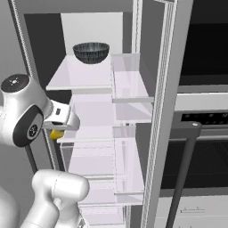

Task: Grab a lemon wedge from the fridge and one ice cube from the ice bowl, and put them in the glass of lemonade.

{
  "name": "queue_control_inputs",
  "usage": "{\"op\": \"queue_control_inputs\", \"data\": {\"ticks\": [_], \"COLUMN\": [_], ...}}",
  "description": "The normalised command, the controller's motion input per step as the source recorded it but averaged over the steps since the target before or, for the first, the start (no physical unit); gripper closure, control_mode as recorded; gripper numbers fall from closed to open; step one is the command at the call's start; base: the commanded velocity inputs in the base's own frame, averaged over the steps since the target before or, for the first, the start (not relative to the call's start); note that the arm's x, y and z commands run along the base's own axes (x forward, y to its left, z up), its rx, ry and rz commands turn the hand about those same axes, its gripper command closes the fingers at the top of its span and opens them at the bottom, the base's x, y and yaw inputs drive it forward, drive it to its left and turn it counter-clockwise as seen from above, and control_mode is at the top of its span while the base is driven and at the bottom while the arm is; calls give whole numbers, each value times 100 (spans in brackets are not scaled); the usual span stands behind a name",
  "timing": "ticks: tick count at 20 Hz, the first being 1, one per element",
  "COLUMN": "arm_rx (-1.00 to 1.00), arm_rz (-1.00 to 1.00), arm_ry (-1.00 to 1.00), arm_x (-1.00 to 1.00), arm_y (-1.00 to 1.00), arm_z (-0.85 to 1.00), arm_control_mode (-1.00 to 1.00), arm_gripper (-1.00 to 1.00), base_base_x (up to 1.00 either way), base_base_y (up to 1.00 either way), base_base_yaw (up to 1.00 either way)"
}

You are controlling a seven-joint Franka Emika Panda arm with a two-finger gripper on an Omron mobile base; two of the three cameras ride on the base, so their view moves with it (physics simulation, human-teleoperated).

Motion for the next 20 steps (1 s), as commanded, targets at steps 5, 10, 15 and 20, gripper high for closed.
{"op": "queue_control_inputs", "data": {"ticks": [5, 10, 15, 20], "arm_rx": [0, 0, 0, 0], "arm_rz": [0, 0, 0, 0], "arm_ry": [1, 0, 0, 0], "arm_x": [-1, 0, 0, 0], "arm_y": [0, 0, 0, 0], "arm_z": [0, 0, 0, 0], "arm_control_mode": [-100, -100, 100, 100], "arm_gripper": [100, 100, 100, 100], "base_base_x": [0, 0, -66, -94], "base_base_y": [0, 0, -7, -1], "base_base_yaw": [0, 0, -6, -16]}}
